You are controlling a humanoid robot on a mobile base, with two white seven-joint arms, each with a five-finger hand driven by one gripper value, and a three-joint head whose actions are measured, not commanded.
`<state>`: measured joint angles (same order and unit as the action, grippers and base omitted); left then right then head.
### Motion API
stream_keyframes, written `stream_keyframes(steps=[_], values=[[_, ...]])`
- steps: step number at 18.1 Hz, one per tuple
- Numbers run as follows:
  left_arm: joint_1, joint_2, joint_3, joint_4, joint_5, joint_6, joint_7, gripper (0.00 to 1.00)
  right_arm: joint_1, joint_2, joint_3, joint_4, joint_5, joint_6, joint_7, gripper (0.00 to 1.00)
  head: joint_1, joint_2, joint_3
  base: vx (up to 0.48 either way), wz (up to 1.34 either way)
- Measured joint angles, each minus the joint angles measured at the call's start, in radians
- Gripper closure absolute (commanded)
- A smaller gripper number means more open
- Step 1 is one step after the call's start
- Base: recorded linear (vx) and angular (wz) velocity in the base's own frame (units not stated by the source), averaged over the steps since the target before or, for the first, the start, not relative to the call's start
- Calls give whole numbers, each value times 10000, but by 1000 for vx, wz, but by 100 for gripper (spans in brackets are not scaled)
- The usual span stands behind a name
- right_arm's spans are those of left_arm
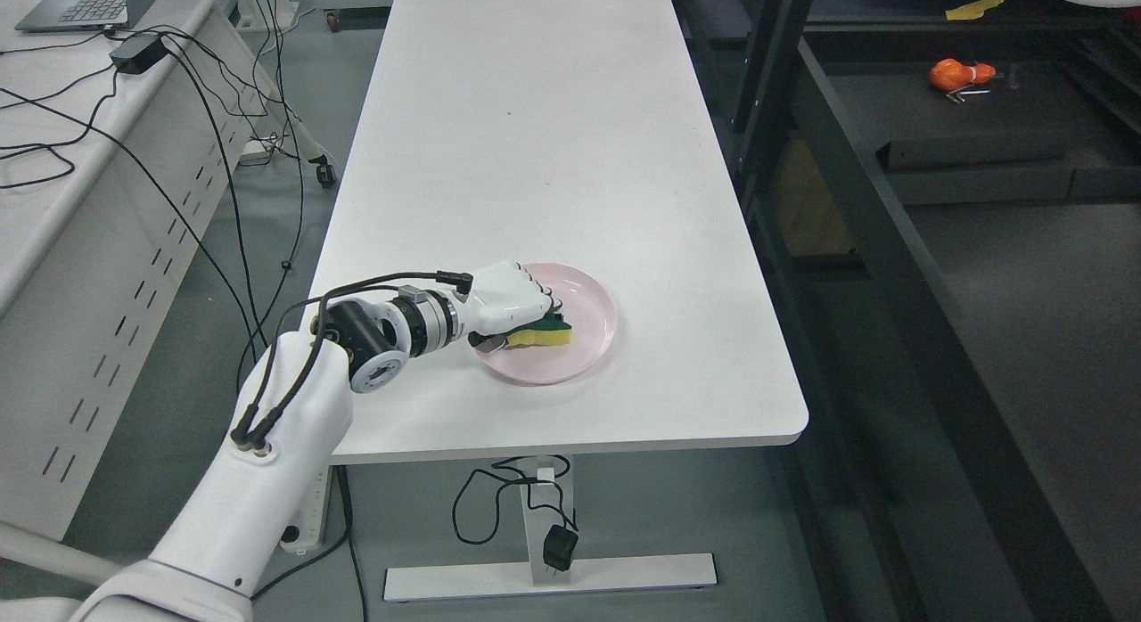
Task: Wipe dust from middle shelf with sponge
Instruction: 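Grasp the green-and-yellow sponge from the pink plate with the left hand, then lift the sponge off the plate and turn toward the dark shelf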
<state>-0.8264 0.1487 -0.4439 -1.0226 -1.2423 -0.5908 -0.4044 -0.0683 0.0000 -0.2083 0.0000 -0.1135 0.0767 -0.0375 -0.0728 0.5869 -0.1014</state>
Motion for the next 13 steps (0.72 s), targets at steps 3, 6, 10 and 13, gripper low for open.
stream_keyframes(steps=[3, 6, 10, 13], values=[[83, -6, 472, 62, 449, -1009, -73, 100, 2, 0, 0, 0, 0, 0, 0, 0, 0, 0, 0, -21, -97], [203, -13, 959, 122, 866, -1577, -100, 100, 3, 0, 0, 0, 0, 0, 0, 0, 0, 0, 0, -31, -115], [412, -82, 1724, 151, 2531, -1700, -82, 100, 6, 0, 0, 0, 0, 0, 0, 0, 0, 0, 0, -53, -142], [517, -277, 2490, 154, 4712, -1727, -38, 100, 5, 0, 0, 0, 0, 0, 0, 0, 0, 0, 0, -45, -132]])
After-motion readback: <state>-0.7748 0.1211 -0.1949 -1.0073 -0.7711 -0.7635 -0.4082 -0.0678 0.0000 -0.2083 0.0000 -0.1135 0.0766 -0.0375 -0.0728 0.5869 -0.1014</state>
